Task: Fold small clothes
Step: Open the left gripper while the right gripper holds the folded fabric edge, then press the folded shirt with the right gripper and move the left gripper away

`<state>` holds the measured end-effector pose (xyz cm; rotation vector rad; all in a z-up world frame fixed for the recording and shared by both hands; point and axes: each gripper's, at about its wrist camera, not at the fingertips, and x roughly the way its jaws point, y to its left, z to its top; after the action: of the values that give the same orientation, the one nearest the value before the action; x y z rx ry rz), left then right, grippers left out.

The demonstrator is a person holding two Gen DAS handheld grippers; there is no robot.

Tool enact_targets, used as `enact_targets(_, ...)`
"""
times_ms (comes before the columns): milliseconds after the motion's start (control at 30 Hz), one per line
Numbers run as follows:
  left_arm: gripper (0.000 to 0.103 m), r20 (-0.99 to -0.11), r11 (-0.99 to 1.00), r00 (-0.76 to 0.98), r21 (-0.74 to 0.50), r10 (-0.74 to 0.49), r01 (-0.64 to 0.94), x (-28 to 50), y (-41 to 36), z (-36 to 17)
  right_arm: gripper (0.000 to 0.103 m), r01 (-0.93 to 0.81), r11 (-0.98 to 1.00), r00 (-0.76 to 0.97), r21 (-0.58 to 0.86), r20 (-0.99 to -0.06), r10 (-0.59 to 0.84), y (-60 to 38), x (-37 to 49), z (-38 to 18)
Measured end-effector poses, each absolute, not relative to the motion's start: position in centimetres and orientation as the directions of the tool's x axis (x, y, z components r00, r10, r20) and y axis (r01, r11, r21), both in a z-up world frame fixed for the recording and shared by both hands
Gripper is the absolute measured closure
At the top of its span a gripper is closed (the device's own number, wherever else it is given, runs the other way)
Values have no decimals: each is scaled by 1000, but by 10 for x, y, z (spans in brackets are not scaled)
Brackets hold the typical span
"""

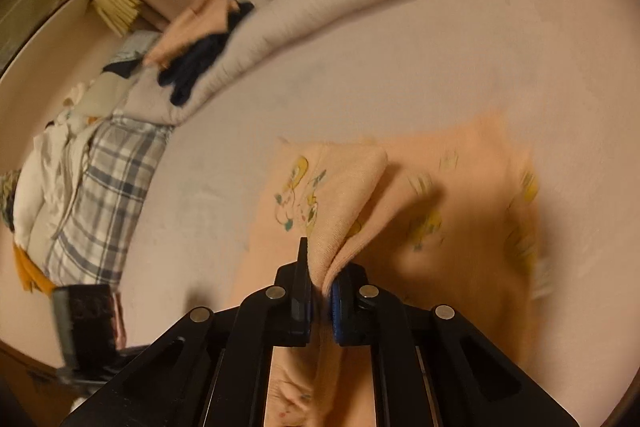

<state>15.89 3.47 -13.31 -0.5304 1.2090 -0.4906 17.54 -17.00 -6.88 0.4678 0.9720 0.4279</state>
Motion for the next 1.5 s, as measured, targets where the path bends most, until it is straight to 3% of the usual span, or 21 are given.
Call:
enact_targets(133, 58, -727, 769, 274, -634, -630, 86, 155, 41, -130, 94, -109, 869, 522, 482, -716, 463, -200, 178, -54)
enact_targets(300, 58, -735, 770, 244, -631, -633, 97, 162, 28, -132, 94, -8, 889, 481, 458, -778, 404, -231, 186, -84)
enact_targets(433, 58, -742, 776, 235, -619, -628, 120, 167, 18, -128, 94, 43, 852, 469, 522, -764, 444, -248, 190, -110)
enact_targets(533, 58, -738, 777, 246, -610, -628, 154, 174, 8, -120, 80, 70, 852, 449, 520, -779, 438, -253, 187, -116)
enact_targets(600, 58, -723, 769, 264, -613, -638, 180, 177, 1, -113, 70, 59, 898, 508, 437, -787, 350, -248, 172, -96)
enact_targets(733, 58, -690, 750, 295, -621, -661, 228, 191, -18, -101, 70, 26, 976, 630, 218, -761, 153, -234, 140, -63)
enact_targets(867, 59, -676, 738, 297, -616, -674, 275, 201, -43, -100, 70, -204, 945, 641, 257, -694, 327, -207, 107, -55)
enact_targets(1033, 66, -763, 805, 283, -486, -581, 341, 212, -80, -121, 82, -258, 949, 563, 183, -769, 301, -188, 92, -89)
enact_targets(1100, 80, -795, 824, 261, -457, -548, 335, 216, -81, -137, 96, -218, 958, 544, 188, -791, 279, -198, 91, -104)
enact_targets(1167, 85, -794, 824, 260, -463, -549, 327, 220, -77, -144, 98, -190, 949, 546, 252, -776, 315, -212, 89, -107)
enact_targets(1300, 83, -774, 805, 251, -503, -582, 315, 213, -63, -136, 98, -191, 953, 549, 234, -779, 301, -216, 79, -96)
enact_targets(1500, 73, -728, 763, 260, -539, -635, 357, 170, -56, -124, 97, -283, 913, 551, 293, -730, 404, -201, 54, -96)
